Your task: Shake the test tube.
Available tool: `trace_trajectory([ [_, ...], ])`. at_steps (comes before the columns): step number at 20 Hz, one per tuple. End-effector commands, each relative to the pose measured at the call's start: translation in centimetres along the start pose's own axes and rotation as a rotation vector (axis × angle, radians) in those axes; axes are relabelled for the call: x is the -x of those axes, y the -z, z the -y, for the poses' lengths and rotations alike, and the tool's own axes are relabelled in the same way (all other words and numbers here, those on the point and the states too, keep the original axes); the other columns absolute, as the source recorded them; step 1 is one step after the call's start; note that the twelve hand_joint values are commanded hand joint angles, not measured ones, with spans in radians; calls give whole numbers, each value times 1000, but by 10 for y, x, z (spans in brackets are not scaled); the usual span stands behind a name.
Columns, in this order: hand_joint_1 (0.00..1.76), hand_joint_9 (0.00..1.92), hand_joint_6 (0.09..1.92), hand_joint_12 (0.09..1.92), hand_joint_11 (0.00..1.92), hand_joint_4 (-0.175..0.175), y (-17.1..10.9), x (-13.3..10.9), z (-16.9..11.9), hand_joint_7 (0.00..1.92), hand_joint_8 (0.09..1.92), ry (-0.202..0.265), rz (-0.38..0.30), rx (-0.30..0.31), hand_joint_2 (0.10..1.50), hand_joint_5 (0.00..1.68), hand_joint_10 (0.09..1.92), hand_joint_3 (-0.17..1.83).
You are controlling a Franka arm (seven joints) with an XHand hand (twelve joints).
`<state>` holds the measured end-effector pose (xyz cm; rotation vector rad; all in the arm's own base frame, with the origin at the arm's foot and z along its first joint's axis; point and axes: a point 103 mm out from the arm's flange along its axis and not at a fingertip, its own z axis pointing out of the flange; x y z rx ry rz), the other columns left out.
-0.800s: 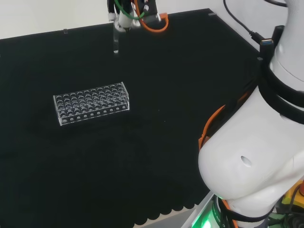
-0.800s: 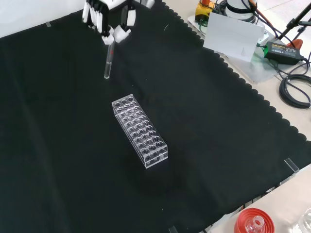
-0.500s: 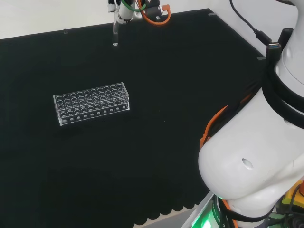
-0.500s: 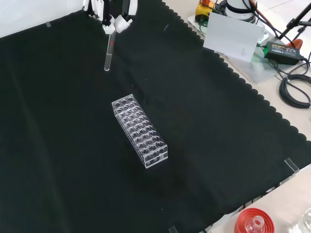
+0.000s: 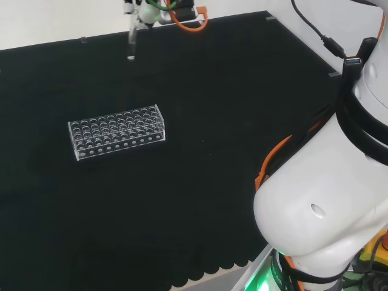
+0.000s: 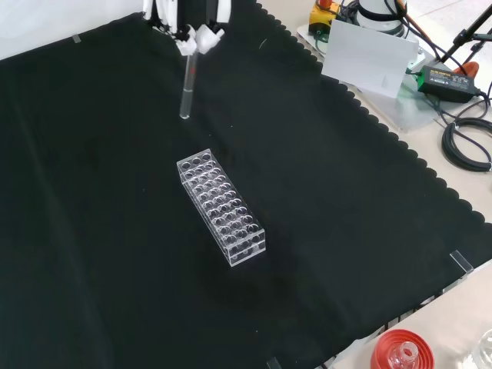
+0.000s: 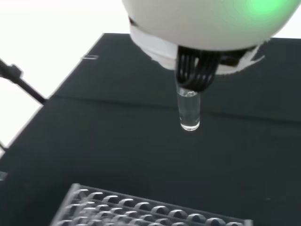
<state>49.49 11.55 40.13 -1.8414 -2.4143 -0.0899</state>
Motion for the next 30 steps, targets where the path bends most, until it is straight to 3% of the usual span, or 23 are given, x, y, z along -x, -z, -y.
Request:
trace_trajectory([
  [1, 1450, 1399, 511, 1186, 986, -175, 1, -68, 3, 1521, 538, 159, -125, -39, 456, 1394, 416, 884],
  [3, 1450, 1400, 511, 1186, 986, -175, 2, -73, 4, 1521, 538, 168, -117, -46, 456, 1395, 416, 884],
  [6, 1450, 1400, 511, 1186, 986, -175, -1, -52, 6, 1522, 537, 121, -29, -46, 456, 1395, 416, 885],
  [13, 1450, 1400, 511, 1184, 987, -175, 1, 80, 23, 1522, 537, -193, 227, -69, 455, 1395, 416, 886],
  [16, 1450, 1401, 511, 1184, 987, -175, 14, 120, 30, 1522, 537, -302, 292, -54, 454, 1396, 416, 886],
  [18, 1450, 1401, 511, 1183, 987, -175, 22, 132, 32, 1522, 537, -348, 298, -34, 454, 1396, 416, 887],
  [20, 1450, 1401, 511, 1183, 987, -175, 26, 129, 28, 1522, 537, -342, 284, -23, 454, 1396, 416, 887],
  [22, 1450, 1401, 511, 1182, 987, -175, 23, 111, 20, 1522, 537, -297, 263, -21, 454, 1396, 416, 887],
  [30, 1450, 1401, 511, 1181, 988, -175, 0, -11, -7, 1522, 538, -11, 108, -47, 453, 1396, 416, 889],
])
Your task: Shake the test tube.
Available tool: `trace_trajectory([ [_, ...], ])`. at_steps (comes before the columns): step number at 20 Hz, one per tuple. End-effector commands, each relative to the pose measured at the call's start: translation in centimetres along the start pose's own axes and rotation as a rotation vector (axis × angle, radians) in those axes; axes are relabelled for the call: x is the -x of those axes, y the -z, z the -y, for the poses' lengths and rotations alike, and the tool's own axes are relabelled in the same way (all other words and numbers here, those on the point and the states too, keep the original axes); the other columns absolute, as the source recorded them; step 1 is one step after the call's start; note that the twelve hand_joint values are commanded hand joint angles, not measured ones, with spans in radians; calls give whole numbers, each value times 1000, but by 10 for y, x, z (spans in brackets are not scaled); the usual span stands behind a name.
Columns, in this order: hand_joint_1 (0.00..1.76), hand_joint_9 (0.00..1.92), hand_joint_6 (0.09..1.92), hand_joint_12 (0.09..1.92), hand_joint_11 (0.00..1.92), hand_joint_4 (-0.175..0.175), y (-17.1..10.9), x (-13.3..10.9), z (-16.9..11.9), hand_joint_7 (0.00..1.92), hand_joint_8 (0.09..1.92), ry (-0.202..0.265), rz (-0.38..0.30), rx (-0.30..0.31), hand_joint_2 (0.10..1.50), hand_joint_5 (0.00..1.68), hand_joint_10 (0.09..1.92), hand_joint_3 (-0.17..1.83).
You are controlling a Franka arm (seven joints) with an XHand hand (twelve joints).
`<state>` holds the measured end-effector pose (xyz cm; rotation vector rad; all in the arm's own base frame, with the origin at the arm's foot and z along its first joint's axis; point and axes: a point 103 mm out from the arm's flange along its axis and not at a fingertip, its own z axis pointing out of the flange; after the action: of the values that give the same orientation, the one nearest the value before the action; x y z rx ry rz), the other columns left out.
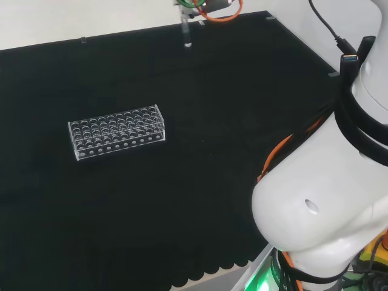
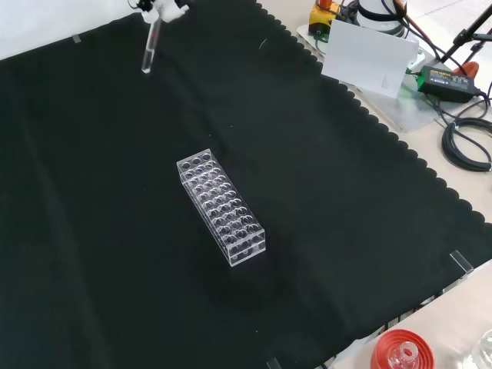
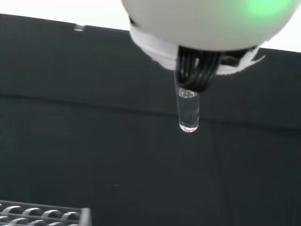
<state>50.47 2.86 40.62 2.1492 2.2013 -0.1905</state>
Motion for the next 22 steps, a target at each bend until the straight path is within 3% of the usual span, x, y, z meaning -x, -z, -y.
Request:
trace_trajectory([
  [1, 1450, 1402, 511, 1180, 988, -175, 10, -111, 6, 1522, 538, 271, -140, -5, 453, 1396, 416, 889],
  [4, 1450, 1402, 511, 1180, 988, -175, 12, -139, 14, 1522, 538, 349, -151, -11, 452, 1396, 416, 889],
  [6, 1450, 1402, 511, 1179, 989, -175, 10, -141, 15, 1522, 538, 350, -141, -20, 452, 1396, 416, 889],
  [9, 1450, 1401, 511, 1179, 989, -175, 3, -121, 11, 1522, 538, 296, -109, -35, 452, 1397, 416, 890],
  [16, 1450, 1402, 511, 1178, 990, -175, -15, -45, 6, 1523, 538, 136, -7, -70, 451, 1397, 416, 891],
  [18, 1450, 1402, 511, 1178, 990, -175, -15, -36, 5, 1523, 538, 115, -1, -67, 451, 1397, 416, 891],
  [22, 1450, 1403, 511, 1178, 990, -175, -10, -38, 1, 1523, 538, 125, 1, -48, 451, 1397, 416, 892],
])
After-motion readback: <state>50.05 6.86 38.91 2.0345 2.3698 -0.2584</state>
